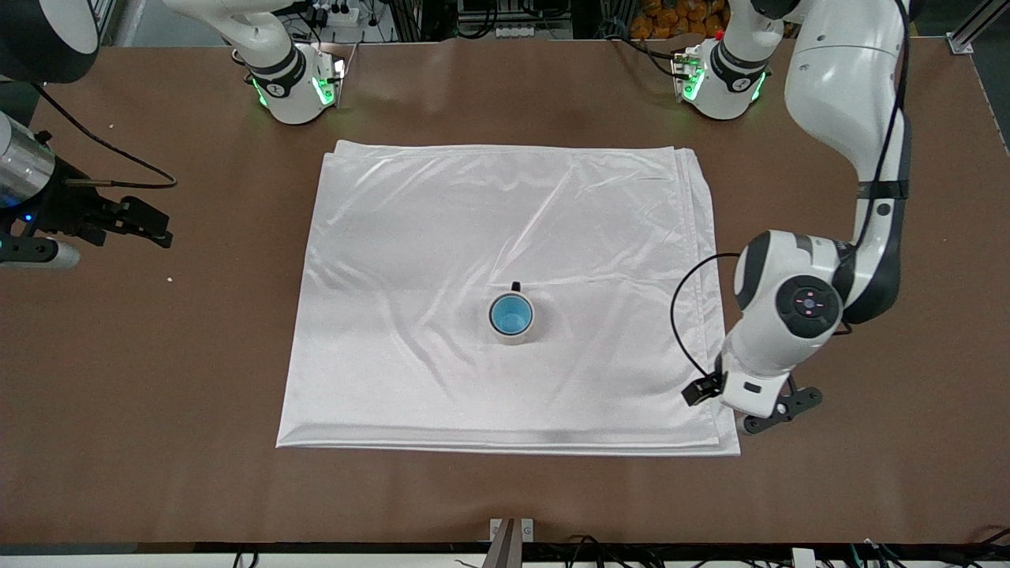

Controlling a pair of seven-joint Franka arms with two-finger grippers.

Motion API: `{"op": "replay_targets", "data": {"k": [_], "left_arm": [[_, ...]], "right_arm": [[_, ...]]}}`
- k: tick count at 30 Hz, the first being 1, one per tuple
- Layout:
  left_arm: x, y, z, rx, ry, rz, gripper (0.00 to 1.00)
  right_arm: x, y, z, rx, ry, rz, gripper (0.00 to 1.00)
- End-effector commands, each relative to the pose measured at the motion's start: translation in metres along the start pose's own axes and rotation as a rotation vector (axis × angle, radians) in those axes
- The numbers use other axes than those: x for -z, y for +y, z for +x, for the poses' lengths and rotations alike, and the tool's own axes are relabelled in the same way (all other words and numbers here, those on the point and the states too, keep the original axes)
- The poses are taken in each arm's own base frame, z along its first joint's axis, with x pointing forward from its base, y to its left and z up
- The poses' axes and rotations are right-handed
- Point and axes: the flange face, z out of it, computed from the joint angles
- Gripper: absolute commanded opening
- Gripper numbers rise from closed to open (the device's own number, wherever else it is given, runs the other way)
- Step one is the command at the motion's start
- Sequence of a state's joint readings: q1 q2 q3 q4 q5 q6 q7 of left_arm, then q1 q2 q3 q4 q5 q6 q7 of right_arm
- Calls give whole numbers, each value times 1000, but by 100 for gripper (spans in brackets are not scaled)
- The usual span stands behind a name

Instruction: Place blue cup into white mug on cloth

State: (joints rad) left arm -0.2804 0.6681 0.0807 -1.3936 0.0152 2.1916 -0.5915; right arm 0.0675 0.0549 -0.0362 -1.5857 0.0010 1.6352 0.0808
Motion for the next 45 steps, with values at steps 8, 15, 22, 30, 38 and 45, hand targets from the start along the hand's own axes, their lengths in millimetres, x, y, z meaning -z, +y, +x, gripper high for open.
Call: {"op": "replay_targets", "data": {"k": [8, 15, 22, 30, 38, 45], "left_arm": [[45, -100, 33, -207, -164, -71, 100], [67, -131, 22, -145, -224, -153, 100], [96, -149, -1, -146, -226, -147, 100], [133, -174, -40, -231, -200, -72, 100], [186, -183, -36, -331, -139, 13, 100], [226, -181, -40, -343, -103, 21, 100]], "right_arm": [[13, 23, -12, 102, -22, 8, 100], [16, 21, -16, 109, -25, 3, 100], [19, 17, -17, 112, -18, 4, 100], [20, 22, -17, 103, -5, 4, 100], [17, 25, -18, 99, -8, 4, 100], [17, 20, -18, 108, -4, 4, 100]]}}
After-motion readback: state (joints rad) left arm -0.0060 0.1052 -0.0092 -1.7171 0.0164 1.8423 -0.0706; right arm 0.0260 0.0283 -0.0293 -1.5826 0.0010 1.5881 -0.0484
